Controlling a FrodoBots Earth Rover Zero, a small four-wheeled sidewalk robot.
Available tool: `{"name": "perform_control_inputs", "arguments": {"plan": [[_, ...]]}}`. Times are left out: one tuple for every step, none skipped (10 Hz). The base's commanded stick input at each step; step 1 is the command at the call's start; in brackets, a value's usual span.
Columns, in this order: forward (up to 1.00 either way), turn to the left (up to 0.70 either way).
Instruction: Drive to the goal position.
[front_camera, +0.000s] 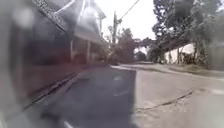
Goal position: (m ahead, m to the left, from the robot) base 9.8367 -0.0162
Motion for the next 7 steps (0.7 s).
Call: {"name": "perform_control_inputs", "arguments": {"plan": [[1.0,-0.23],[1.0,-0.08],[1.0,0.0],[1.0,0.0],[1.0,0.0],[1.0,0.0],[1.0,0.0]]}}
